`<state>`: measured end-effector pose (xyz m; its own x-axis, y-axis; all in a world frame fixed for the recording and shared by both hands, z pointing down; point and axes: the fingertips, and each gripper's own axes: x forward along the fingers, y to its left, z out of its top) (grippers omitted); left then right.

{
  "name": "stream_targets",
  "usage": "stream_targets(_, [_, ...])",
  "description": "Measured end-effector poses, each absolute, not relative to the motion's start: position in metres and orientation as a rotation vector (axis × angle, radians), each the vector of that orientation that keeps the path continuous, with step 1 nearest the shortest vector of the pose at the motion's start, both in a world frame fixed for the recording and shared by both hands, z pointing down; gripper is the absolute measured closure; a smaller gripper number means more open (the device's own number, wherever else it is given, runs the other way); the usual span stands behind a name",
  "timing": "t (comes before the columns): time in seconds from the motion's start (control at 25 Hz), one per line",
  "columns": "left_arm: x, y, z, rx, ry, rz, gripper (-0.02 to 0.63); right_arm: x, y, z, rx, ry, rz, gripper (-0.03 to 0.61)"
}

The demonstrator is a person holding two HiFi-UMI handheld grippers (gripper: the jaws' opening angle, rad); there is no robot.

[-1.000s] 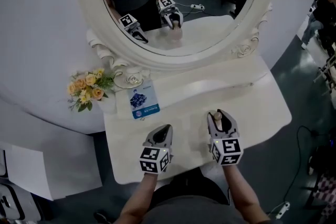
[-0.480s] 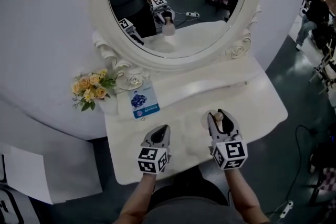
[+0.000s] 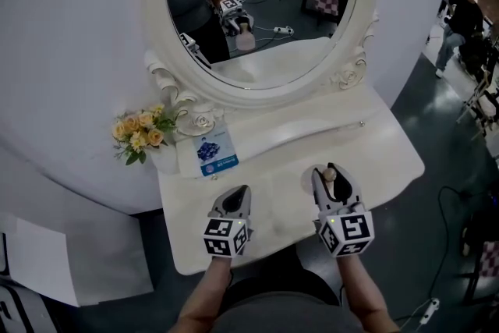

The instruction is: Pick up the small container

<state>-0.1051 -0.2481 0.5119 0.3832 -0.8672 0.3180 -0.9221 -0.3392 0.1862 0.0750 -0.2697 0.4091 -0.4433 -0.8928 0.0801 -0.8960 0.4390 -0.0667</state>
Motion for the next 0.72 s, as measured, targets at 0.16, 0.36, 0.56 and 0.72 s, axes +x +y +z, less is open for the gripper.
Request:
stream_targets(0.16, [-0.106,-0.246,0.508,2.322,-1.569,0.225,0.606,0.076,-0.263,0.4,1.648,-2.661,0.147,0.431])
stream_targets(0.36, [-0.107,-0.242,0.505,2.325,-1.577,0.222,0.606,0.077,-0.255,0.393,1.657,-2.686,0.142,0.431])
stream_targets(0.56, [-0.106,-0.238,0.504,2.33,-1.581,0.219,0.606,0.079,-0.249,0.387,1.665,-2.699,0.13,0.431])
stream_targets(0.72, [-0.108,-0.234,0.503,2.328,-1.585,0.217,0.606,0.077,-0.243,0.383,1.657,-2.719,0.12,0.431])
